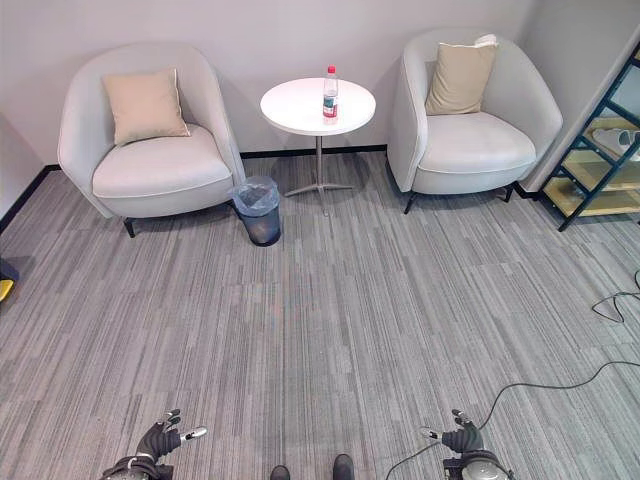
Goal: Gather garbage on tea table into small bin, then transfer packed bag to large trash can.
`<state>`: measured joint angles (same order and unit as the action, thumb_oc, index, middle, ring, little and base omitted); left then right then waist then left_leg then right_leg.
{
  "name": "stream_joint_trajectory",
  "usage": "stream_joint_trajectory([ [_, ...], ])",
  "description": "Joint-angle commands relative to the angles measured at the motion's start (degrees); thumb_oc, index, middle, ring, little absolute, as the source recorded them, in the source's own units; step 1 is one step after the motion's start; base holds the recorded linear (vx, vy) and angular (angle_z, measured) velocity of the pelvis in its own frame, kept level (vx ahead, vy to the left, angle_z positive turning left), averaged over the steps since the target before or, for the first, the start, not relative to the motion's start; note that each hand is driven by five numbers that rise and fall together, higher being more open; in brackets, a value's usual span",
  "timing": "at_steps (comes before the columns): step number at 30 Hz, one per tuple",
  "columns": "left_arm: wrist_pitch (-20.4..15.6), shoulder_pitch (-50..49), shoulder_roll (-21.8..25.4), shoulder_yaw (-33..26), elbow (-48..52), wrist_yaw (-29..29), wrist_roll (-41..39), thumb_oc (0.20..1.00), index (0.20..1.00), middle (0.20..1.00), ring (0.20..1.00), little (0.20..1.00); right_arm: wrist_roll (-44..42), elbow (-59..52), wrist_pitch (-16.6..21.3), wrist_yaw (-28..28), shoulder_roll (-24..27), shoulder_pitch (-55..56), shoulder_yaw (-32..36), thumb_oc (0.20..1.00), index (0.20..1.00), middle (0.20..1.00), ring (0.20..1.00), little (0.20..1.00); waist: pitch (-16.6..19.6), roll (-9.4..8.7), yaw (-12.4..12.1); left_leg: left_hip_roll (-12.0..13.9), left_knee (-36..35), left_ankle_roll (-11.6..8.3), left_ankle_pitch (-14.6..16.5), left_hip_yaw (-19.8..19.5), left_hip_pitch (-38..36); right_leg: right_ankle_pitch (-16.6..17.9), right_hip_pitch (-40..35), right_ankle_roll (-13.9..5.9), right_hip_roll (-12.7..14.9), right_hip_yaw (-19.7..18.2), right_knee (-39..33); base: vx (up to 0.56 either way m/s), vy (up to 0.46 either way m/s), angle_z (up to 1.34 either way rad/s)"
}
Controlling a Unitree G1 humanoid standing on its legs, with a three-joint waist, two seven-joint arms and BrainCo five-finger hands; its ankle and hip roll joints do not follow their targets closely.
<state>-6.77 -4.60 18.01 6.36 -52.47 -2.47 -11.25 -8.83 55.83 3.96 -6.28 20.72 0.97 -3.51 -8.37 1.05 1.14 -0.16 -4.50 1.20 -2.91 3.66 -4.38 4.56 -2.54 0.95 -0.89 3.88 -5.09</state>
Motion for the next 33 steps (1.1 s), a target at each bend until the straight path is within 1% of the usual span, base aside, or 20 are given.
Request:
stream_joint_trajectory([
  [1,-0.7,0.5,0.6,-0.7,-0.9,-1.3,-4.0,1.0,1.0,1.0,1.0,1.0,-4.9,-0.2,1.5,-1.0,-0.2,-0.8,-0.5,1.0,1.0,1.0,1.0,1.0,2.3,-2.02,0.3,1.0,2.1,-3.1,5.3,-0.7,2.0,-7.8,-1.3,-7.0,5.5,1.2,2.9,0.03,0.015,-0.03],
  [7,-0.8,0.1,0.9,-0.9,1.2,-1.1,-4.9,1.0,1.0,1.0,1.0,1.0,-6.0,-0.3,1.3,-0.9,-0.5,-1.6,-0.8,1.0,1.0,1.0,1.0,1.0,1.7,-2.29,-0.4,0.6,5.0,-2.45,6.8,-1.1,3.7,-8.1,-0.4,-7.13,6.0,0.9,4.4,0.03,0.025,-0.02],
  [12,-1.2,0.0,1.7,-1.7,4.5,-1.7,-6.2,1.0,1.0,1.0,1.0,1.0,-6.4,-2.3,1.5,-1.3,0.0,-2.8,-1.0,1.0,1.0,1.0,1.0,1.0,1.0,-2.68,-1.2,-0.3,8.9,-2.08,8.3,-1.5,6.4,-8.5,0.8,-7.32,6.7,0.5,5.7,0.03,0.052,0.0],
  [16,-1.5,-0.2,2.1,-2.2,7.3,-2.2,-7.2,1.0,1.0,1.0,1.0,1.0,-6.4,-3.3,1.6,-1.4,0.2,-3.3,-1.1,1.0,1.0,1.0,1.0,1.0,0.5,-3.02,-2.0,-1.3,11.6,-1.33,10.0,-2.2,8.0,-9.2,1.9,-7.76,7.3,0.3,7.8,0.07,0.088,-0.03],
  [17,-1.6,-0.3,2.1,-2.3,8.4,-2.3,-7.3,1.0,1.0,1.0,1.0,1.0,-6.1,-3.6,1.5,-1.6,0.1,-3.6,-1.1,1.0,1.0,1.0,1.0,1.0,0.2,-2.99,-2.4,-1.7,12.4,-0.68,10.9,-2.5,8.4,-9.3,3.3,-8.34,7.7,0.2,10.8,0.07,0.098,-0.07],
  [18,-1.6,-0.3,2.1,-2.4,8.4,-2.3,-7.3,1.0,1.0,1.0,1.0,1.0,-6.1,-3.6,1.5,-1.6,0.1,-3.6,-1.1,1.0,1.0,1.0,1.0,1.0,0.2,-3.0,-2.4,-1.7,12.5,-0.67,10.9,-2.4,8.4,-9.3,3.4,-8.35,7.7,0.2,10.9,0.06,0.093,-0.07],
  [19,-1.6,-0.1,2.2,-2.4,8.4,-2.4,-7.2,1.0,1.0,1.0,1.0,1.0,-6.0,-3.4,1.4,-1.7,0.1,-4.0,-1.2,1.0,1.0,1.0,1.0,1.0,0.0,-2.95,-2.6,-1.9,12.7,-0.45,11.2,-2.5,8.5,-9.1,4.3,-8.8,7.8,0.0,12.5,0.05,0.075,-0.01],
  [21,-1.4,0.4,2.5,-1.9,8.6,-2.2,-6.8,1.0,1.0,1.0,1.0,1.0,-5.7,-3.7,1.3,-1.7,0.1,-4.6,-1.6,1.0,1.0,1.0,1.0,1.0,-0.9,-2.65,-2.4,-2.2,12.8,0.36,11.8,-3.0,8.2,-8.2,7.1,-9.72,8.1,-0.4,18.1,0.06,0.098,-0.05],
  [22,-1.4,0.4,2.5,-2.0,8.6,-2.2,-6.8,1.0,1.0,1.0,1.0,1.0,-5.7,-3.7,1.3,-1.7,0.1,-4.6,-1.6,1.0,1.0,1.0,1.0,1.0,-0.8,-2.67,-2.5,-2.2,12.9,0.37,11.8,-3.0,8.2,-8.3,7.3,-9.74,8.1,-0.5,18.3,0.06,0.065,-0.06],
  [23,-1.3,0.5,2.6,-1.8,8.3,-2.2,-6.5,1.0,1.0,1.0,1.0,1.0,-5.8,-4.2,1.2,-1.7,0.1,-4.6,-1.6,1.0,1.0,1.0,1.0,1.0,-1.0,-2.45,-2.3,-2.2,12.7,0.5,12.0,-3.2,8.0,-8.3,8.3,-9.98,8.1,-0.7,20.5,0.14,0.082,-0.03],
  [24,-1.3,1.0,2.7,-1.6,7.6,-2.4,-5.8,1.0,1.0,1.0,1.0,1.0,-5.8,-4.8,1.3,-1.8,-0.1,-4.5,-1.5,1.0,1.0,1.0,1.0,1.0,-1.6,-1.87,-1.7,-2.2,12.4,0.58,12.5,-3.8,6.8,-7.7,11.5,-9.72,7.8,-0.7,24.8,0.26,0.097,-0.03],
  [25,-1.4,1.2,2.4,-1.7,7.4,-2.6,-5.9,1.0,1.0,1.0,1.0,1.0,-5.7,-5.6,1.5,-1.9,-0.2,-4.6,-1.8,1.0,1.0,1.0,1.0,1.0,-2.1,-1.59,-1.4,-2.2,11.4,0.57,13.1,-3.8,4.7,-7.4,13.8,-8.98,7.9,0.9,25.0,0.22,0.069,-0.17],
  [26,-1.4,1.2,2.4,-1.7,7.3,-2.6,-5.9,1.0,1.0,1.0,1.0,1.0,-5.7,-5.6,1.5,-1.9,-0.2,-4.6,-1.8,1.0,1.0,1.0,1.0,1.0,-2.3,-1.55,-1.4,-2.2,11.4,0.56,13.2,-3.9,4.5,-7.5,13.7,-8.96,7.8,0.9,25.0,0.22,-0.007,-0.3],
  [27,-1.4,1.2,2.2,-1.6,7.2,-2.7,-6.0,1.0,1.0,1.0,1.0,1.0,-5.5,-6.0,1.7,-1.9,-0.1,-4.9,-2.2,1.0,1.0,1.0,1.0,1.0,-2.4,-1.57,-1.2,-2.2,10.4,0.46,13.7,-3.7,2.9,-6.8,14.6,-8.52,8.2,2.7,22.7,0.27,-0.072,-0.16],
  [28,-1.3,1.3,1.9,-1.5,6.8,-2.8,-6.0,1.0,1.0,1.0,1.0,1.0,-5.3,-7.0,1.7,-2.0,0.0,-5.1,-2.7,1.0,1.0,1.0,1.0,1.0,-2.6,-1.71,-0.8,-2.3,9.3,0.23,14.4,-3.8,0.8,-5.6,16.1,-8.56,8.6,4.9,18.3,0.27,-0.071,0.04],
  [29,-1.3,1.3,1.9,-1.5,6.8,-2.8,-6.0,1.0,1.0,1.0,1.0,1.0,-5.3,-7.0,1.7,-2.0,0.1,-5.1,-2.7,1.0,1.0,1.0,1.0,1.0,-2.7,-1.58,-0.7,-2.2,9.2,0.2,14.5,-3.9,0.6,-5.6,15.8,-8.54,8.4,5.0,18.1,0.27,-0.084,0.09],
  [31,-1.3,1.6,1.3,-1.3,5.7,-2.8,-5.9,1.0,1.0,1.0,1.0,1.0,-5.2,-7.9,1.8,-2.1,0.3,-5.1,-3.1,1.0,1.0,1.0,1.0,1.0,-3.1,-1.56,0.1,-2.0,8.2,-0.3,15.4,-4.4,-2.0,-3.6,17.4,-9.03,8.3,6.0,12.4,0.29,-0.109,-0.08],
  [33,-1.4,2.1,0.9,-1.2,4.9,-3.0,-5.5,1.0,1.0,1.0,1.0,1.0,-4.8,-8.5,1.6,-2.1,0.5,-4.9,-3.3,1.0,1.0,1.0,1.0,1.0,-3.3,-1.67,0.8,-2.1,8.0,-0.99,16.2,-5.2,-3.6,-2.1,18.9,-9.85,8.4,6.6,8.5,0.42,-0.186,0.01],
])
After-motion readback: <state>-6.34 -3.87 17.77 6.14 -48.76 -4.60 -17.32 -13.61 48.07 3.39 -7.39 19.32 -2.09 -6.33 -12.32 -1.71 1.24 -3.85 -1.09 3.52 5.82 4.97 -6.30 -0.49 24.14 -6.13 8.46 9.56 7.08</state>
